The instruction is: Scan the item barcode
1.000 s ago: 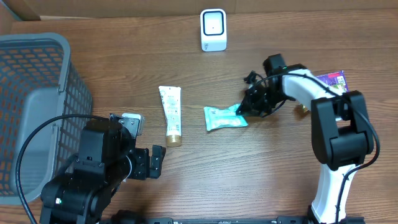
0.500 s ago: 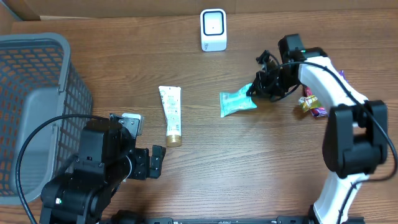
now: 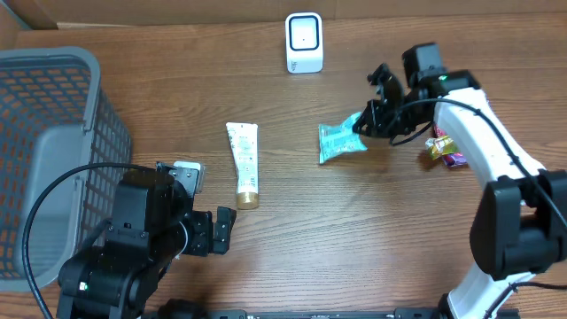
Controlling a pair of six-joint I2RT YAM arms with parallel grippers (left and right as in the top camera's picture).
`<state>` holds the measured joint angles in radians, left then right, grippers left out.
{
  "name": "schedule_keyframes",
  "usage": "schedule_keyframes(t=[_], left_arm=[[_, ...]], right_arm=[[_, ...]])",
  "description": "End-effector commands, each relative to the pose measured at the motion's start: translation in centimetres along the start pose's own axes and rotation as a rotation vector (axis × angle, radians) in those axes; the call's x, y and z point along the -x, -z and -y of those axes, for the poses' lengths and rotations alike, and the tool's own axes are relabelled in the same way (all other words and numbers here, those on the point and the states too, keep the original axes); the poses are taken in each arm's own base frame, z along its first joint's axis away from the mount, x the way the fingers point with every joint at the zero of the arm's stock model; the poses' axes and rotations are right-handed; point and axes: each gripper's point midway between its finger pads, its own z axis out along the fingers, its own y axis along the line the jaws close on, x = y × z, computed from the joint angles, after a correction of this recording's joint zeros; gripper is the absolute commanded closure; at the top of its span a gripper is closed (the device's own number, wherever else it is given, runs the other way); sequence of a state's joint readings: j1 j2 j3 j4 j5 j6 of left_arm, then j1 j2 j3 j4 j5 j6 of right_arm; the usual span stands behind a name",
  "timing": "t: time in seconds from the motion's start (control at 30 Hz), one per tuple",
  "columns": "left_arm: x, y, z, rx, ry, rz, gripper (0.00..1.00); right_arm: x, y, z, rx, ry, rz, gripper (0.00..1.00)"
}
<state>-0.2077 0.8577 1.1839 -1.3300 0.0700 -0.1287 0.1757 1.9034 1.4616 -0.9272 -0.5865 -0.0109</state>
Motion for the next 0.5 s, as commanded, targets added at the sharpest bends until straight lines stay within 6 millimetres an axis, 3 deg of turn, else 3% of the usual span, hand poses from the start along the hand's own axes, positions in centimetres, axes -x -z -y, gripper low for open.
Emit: schedule_keyframes(t=[0.0,0.2,0.27,0.37,0.47], left_arm=[[0.1,0.1,-0.3,0.012,0.013,0.007,0.01],[0.1,0.1,-0.3,0.012,0.013,0.007,0.0],[0.1,0.1,-0.3,0.012,0.013,0.007,0.0],[0.1,0.1,-0.3,0.012,0.013,0.007,0.0],[0.1,0.1,-0.3,0.012,0.013,0.007,0.01]], right_arm=[[-1.5,-2.7,1.7,-0.042,-0.036,-0.052,0.96],[-2.5,-5.3,3.9,-0.077,-0.048,-0.083,0.96],[-2.8,-5.9,4.4,-0.084,-0.058,-0.098,0.8],[-3.3,-6.7,5.0,-0.085,-0.073,-0.121,0.66],[-4.0,-7.6,5.6,-0.084,-0.108,-0.153,0.64]])
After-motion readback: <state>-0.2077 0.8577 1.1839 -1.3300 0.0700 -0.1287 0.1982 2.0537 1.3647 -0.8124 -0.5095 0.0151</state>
